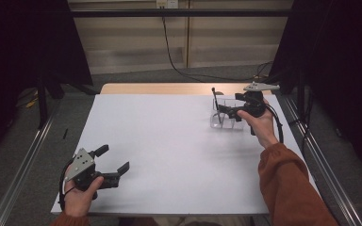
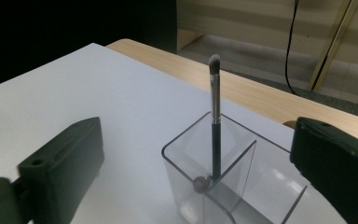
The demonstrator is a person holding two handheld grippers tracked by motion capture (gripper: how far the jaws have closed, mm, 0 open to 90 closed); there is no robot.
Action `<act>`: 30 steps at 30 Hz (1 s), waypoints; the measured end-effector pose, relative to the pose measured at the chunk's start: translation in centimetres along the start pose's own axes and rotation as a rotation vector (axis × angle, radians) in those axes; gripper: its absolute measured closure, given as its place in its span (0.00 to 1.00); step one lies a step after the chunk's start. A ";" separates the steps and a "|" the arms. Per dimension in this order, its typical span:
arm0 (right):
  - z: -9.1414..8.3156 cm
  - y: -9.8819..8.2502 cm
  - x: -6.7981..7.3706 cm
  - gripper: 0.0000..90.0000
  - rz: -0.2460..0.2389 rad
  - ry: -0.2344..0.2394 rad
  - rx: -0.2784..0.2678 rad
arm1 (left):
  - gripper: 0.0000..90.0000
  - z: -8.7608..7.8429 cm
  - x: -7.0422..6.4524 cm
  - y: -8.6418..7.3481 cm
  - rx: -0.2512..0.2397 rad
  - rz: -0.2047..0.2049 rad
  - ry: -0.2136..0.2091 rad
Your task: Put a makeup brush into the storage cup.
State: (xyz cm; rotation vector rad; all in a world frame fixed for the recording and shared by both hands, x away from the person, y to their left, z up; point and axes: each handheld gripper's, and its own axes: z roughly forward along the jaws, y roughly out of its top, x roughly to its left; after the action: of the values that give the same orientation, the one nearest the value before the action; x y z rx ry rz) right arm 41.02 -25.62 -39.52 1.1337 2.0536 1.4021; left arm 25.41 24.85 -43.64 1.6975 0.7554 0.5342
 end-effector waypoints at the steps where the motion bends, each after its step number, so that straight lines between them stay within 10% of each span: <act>1: 0.0 -0.1 0.0 0.01 0.001 -0.002 -0.005 | 0.04 0.0 0.0 0.0 0.004 0.001 0.001; 10: -0.8 -0.9 0.0 0.04 0.027 -0.081 -0.045 | 0.04 0.2 0.2 0.0 0.006 -0.012 0.015; 30: -3.5 -2.9 0.8 0.02 0.040 -0.101 -0.110 | 0.04 -0.1 0.1 0.0 -0.008 -0.013 0.007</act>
State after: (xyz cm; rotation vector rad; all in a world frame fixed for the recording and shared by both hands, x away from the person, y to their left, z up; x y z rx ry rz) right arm 36.94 -27.47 -40.60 1.1808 1.8710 1.4281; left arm 25.42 25.05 -43.65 1.6826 0.7683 0.5340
